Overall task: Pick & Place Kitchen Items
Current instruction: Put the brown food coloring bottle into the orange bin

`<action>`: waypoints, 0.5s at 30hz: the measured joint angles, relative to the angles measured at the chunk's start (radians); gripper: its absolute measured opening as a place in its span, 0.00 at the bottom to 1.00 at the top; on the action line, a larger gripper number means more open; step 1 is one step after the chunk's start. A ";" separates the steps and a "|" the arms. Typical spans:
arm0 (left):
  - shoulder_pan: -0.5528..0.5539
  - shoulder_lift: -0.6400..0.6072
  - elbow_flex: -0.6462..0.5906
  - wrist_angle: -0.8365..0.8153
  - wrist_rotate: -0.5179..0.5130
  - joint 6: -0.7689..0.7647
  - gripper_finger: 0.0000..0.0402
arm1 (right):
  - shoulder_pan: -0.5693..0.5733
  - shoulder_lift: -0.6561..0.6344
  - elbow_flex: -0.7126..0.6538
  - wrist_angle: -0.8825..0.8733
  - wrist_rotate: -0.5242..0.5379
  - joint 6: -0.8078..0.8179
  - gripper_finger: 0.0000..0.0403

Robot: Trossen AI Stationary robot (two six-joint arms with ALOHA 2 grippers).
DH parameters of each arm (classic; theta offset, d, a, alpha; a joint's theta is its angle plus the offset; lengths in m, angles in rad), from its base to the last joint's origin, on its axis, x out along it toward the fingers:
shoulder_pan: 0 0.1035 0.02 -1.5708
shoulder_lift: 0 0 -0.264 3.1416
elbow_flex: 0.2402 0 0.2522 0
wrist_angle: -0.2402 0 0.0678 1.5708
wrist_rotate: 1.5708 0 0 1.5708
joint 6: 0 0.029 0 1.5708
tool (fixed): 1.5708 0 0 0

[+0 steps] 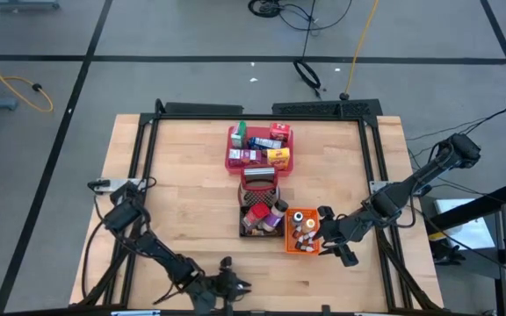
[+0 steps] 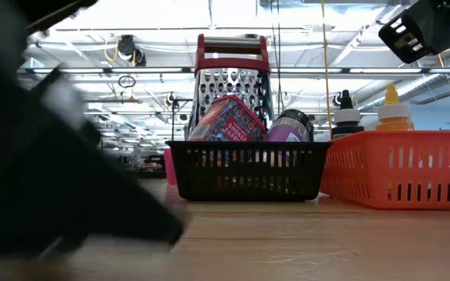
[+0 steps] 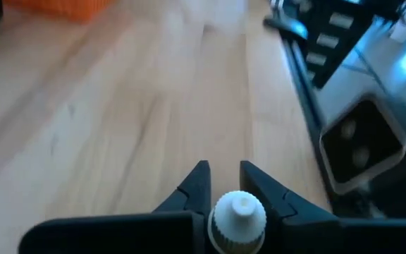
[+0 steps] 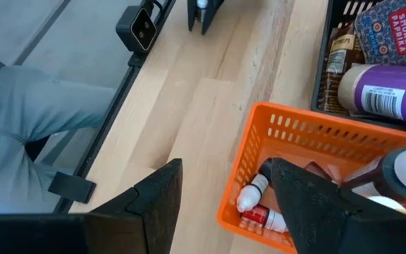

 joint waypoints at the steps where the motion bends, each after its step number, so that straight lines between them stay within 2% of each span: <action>1: 0.005 0.000 0.000 0.023 -0.003 0.020 0.11 | 0.000 0.000 -0.001 -0.001 0.000 0.000 0.52; 11: 0.097 -0.002 0.000 0.147 0.006 0.131 0.12 | 0.000 0.000 -0.002 0.003 -0.001 -0.003 0.52; 15: 0.160 -0.002 0.000 0.178 0.093 0.131 0.13 | 0.000 0.000 -0.002 0.003 -0.001 -0.007 0.52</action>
